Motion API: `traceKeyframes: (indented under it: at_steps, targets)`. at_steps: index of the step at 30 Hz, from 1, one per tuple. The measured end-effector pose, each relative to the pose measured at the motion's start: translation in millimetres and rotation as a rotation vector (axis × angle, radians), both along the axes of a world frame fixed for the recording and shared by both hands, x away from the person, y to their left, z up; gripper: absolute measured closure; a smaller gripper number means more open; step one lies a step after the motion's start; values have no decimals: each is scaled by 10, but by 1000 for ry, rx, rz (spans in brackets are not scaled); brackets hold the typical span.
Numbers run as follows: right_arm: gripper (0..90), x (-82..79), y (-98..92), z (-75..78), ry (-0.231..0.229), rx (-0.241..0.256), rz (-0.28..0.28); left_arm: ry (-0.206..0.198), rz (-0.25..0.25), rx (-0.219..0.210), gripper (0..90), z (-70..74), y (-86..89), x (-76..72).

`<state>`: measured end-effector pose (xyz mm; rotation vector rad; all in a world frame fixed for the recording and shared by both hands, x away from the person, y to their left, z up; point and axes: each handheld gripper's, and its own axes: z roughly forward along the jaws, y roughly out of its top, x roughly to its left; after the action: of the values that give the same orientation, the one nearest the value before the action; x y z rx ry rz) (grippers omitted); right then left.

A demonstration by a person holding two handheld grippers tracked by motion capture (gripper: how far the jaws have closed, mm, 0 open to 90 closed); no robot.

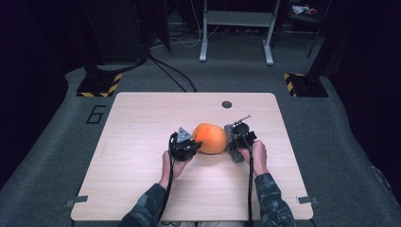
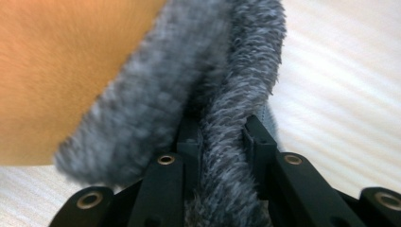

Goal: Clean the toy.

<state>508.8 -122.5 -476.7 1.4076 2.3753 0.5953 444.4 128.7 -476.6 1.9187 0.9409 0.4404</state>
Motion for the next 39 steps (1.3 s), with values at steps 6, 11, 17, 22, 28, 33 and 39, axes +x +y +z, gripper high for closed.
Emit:
traceKeyframes:
  at_steps: [6, 11, 17, 22, 28, 33, 39]
  targets:
    - [729, -117, 8, 472, -136, 47, 19, -1, 1, 2, 774, 2, -1, 1]
    - [729, -213, 160, 741, -195, 90, 83, -2, 2, 4, 774, 3, -3, 0]
    - [728, -289, 455, 858, -245, 100, 192, 0, 3, 7, 773, 4, 3, 1]
    - [729, -333, 474, 897, -274, 164, 207, 0, 2, 5, 773, 2, 8, 4]
    - [729, -343, 511, 911, -255, 152, 241, -9, -3, 12, 773, 7, -18, -1]
    - [730, -304, 517, 788, -232, 83, 225, -2, -5, 13, 772, 1, -21, -1]
    - [730, -260, 329, 659, -186, 47, 139, -1, 0, 13, 772, -9, -9, 7]
